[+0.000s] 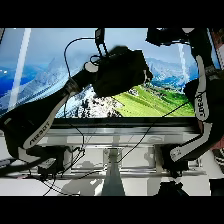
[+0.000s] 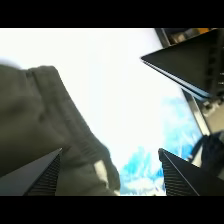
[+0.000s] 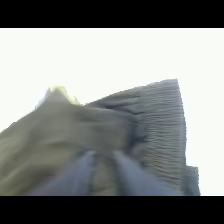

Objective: Fold the clothes and pants, and hang the long-sleeved shirts on hangers.

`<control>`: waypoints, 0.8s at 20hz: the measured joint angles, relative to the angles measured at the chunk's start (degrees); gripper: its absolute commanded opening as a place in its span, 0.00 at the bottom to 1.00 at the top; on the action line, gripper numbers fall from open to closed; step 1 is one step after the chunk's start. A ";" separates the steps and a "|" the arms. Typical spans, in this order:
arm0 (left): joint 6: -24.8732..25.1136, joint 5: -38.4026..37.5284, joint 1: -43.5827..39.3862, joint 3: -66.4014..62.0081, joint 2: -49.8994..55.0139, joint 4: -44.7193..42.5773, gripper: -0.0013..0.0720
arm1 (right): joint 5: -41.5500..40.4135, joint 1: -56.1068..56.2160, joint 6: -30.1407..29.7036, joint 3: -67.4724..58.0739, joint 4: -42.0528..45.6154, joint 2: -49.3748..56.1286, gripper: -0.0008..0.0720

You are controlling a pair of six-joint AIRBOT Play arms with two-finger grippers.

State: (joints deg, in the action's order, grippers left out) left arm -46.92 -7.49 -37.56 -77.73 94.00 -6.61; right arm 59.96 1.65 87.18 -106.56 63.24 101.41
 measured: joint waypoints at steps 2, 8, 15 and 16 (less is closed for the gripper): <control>0.31 1.55 -0.22 -0.68 0.57 0.48 0.99 | 0.37 -1.60 -0.22 0.00 1.73 0.02 0.69; 0.81 0.26 2.91 -1.42 -2.19 -6.40 0.98 | 3.02 -3.63 -3.08 0.02 4.63 4.31 0.69; 0.83 -14.34 9.97 -1.49 -5.09 -21.29 0.97 | 8.59 -8.44 -5.18 0.02 -4.50 15.04 0.69; 0.63 -16.90 11.19 -1.49 -5.22 -22.23 0.97 | 9.64 -9.57 -5.31 0.02 -7.48 16.44 0.69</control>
State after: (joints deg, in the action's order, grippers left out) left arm -46.28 -24.38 -26.37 -79.22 88.77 -28.84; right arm 69.60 -7.92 81.87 -106.54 55.77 117.84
